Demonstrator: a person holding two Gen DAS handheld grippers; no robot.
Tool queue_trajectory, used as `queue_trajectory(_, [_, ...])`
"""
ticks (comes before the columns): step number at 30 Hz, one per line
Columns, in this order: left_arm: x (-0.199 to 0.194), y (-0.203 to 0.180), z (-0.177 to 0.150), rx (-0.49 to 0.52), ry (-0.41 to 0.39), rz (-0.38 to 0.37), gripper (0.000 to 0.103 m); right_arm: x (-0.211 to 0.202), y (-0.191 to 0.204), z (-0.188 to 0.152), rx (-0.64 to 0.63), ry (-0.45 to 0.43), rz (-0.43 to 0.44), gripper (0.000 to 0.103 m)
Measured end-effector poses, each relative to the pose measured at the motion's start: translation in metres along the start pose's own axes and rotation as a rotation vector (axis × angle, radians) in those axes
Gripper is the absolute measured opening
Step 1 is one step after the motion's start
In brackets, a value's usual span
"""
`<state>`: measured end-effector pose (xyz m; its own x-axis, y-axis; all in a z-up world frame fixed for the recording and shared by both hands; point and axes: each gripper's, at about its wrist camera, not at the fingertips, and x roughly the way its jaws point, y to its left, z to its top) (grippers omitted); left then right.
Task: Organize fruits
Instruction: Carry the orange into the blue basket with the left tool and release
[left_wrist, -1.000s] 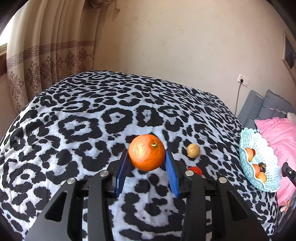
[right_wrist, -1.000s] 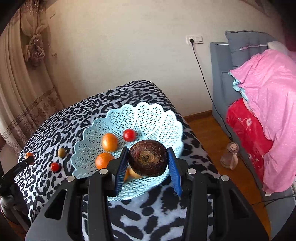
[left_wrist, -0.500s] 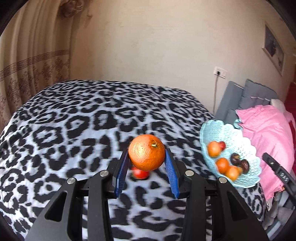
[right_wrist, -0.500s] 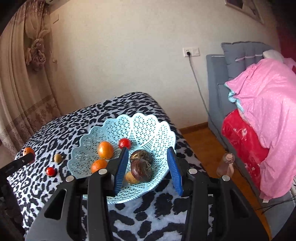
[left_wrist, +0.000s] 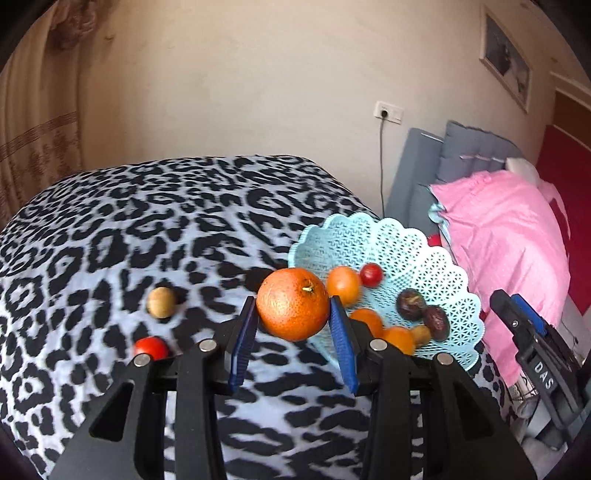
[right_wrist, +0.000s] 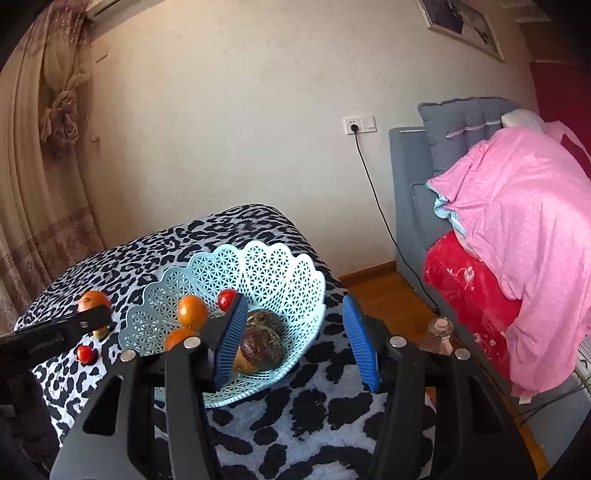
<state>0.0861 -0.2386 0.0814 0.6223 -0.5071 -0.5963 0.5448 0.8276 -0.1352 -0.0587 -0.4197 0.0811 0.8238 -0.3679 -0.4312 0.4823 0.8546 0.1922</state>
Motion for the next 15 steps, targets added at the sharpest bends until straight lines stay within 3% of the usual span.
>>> queue_trajectory(7, [0.018, -0.012, -0.001, 0.007, 0.039, -0.046, 0.040, 0.002, 0.001, -0.001, 0.001, 0.011, 0.012, 0.060])
queue_trajectory(10, [0.016, -0.008, -0.001, -0.003, 0.018, -0.030, 0.055, 0.003, 0.001, -0.001, 0.001, 0.018, 0.015, 0.060])
queue_trajectory(15, [0.009, 0.001, 0.000, -0.012, 0.005, -0.007, 0.059, 0.004, 0.004, -0.001, -0.009, 0.015, 0.012, 0.060])
